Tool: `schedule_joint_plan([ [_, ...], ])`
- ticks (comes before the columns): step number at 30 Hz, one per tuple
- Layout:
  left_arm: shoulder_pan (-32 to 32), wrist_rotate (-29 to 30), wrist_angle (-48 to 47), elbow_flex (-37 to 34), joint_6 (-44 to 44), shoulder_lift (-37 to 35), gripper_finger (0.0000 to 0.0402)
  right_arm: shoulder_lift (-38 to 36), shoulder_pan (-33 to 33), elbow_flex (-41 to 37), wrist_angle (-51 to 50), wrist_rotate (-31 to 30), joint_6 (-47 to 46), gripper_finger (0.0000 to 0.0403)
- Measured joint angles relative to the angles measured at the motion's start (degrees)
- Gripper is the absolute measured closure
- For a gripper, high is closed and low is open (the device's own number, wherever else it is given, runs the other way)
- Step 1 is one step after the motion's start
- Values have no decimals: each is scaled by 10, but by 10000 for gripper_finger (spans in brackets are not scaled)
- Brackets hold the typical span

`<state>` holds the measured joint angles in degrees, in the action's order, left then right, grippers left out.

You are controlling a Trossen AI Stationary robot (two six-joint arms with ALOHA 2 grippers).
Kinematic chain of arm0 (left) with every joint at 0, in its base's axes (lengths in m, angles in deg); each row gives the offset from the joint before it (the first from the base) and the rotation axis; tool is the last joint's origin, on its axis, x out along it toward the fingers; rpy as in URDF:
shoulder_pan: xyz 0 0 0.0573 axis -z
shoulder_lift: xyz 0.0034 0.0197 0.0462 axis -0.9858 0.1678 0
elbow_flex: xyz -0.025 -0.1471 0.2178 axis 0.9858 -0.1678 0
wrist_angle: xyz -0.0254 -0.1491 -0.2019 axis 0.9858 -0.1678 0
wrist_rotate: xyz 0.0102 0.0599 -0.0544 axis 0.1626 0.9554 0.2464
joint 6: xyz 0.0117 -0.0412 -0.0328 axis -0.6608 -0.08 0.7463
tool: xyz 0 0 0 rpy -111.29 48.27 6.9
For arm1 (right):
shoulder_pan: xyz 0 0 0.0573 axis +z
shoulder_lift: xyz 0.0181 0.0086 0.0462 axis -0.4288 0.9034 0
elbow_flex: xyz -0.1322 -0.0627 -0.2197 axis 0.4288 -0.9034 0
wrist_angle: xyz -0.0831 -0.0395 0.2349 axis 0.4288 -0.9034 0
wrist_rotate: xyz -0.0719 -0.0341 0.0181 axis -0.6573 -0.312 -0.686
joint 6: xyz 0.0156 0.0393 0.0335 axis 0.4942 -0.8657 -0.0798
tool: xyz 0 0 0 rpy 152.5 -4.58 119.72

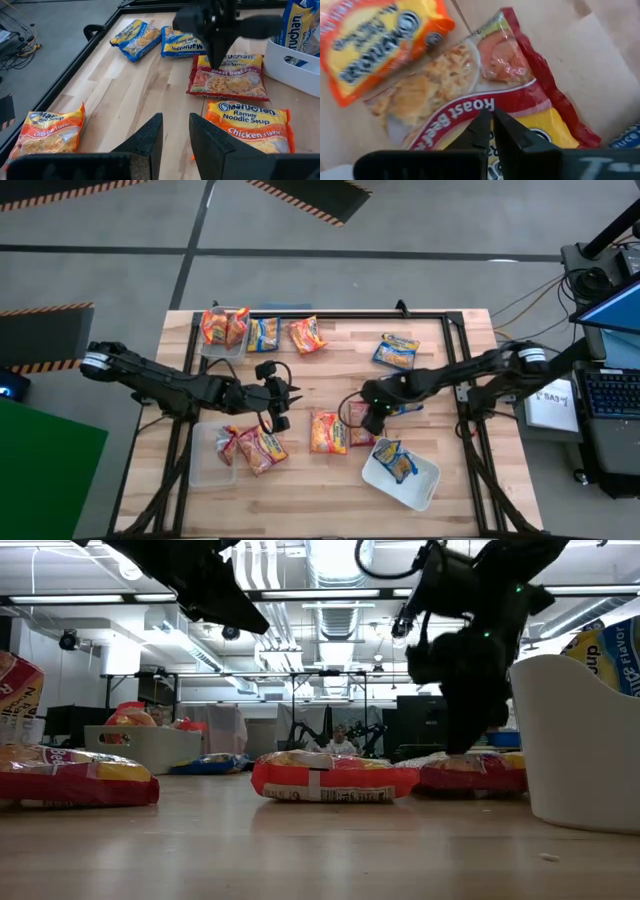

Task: Sort Maruchan noodles
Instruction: Put the red noodle pack into the transparent bin

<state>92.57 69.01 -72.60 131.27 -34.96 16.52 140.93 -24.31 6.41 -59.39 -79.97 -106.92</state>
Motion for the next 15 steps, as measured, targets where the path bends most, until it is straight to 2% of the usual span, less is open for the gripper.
schedule_joint_plan([
  [8,0,0,0,0,0,0,324,57,-19,39,4,1,6,394],
  [15,0,0,9,-1,0,0,324,89,-58,91,86,-101,28,394],
])
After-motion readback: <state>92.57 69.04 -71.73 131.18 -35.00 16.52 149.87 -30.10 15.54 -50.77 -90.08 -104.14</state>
